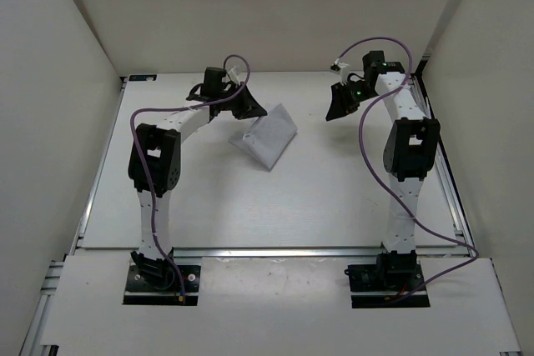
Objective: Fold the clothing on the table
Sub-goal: Fold the skirt
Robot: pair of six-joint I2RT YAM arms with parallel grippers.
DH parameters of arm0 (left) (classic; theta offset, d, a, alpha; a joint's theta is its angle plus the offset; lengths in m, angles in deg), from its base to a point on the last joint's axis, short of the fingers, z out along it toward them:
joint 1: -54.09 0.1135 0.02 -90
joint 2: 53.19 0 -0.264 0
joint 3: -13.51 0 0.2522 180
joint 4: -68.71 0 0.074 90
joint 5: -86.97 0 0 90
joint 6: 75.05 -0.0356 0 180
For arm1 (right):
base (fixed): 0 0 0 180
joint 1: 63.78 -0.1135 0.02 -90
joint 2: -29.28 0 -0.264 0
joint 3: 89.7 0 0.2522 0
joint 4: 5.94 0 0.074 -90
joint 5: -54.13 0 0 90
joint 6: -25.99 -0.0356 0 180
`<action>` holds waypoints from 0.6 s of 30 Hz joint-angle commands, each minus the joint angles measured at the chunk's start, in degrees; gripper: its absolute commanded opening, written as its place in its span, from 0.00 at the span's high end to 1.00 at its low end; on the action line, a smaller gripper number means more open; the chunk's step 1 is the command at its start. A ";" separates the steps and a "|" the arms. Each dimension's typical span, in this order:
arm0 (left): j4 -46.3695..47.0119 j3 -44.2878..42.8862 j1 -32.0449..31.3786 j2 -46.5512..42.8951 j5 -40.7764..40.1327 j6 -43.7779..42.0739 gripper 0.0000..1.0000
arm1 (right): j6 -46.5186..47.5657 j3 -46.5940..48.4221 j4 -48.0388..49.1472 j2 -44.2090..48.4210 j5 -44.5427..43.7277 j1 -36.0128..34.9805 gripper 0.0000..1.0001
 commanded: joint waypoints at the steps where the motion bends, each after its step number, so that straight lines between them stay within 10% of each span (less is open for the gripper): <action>1: 0.95 -4.67 -0.14 -0.01 2.49 2.17 1.00 | 0.06 0.92 0.29 0.74 0.52 -0.39 0.68; 18: 2.86 -9.17 -5.41 2.73 3.37 7.27 1.00 | -0.81 0.22 1.17 1.00 -0.53 -0.39 0.69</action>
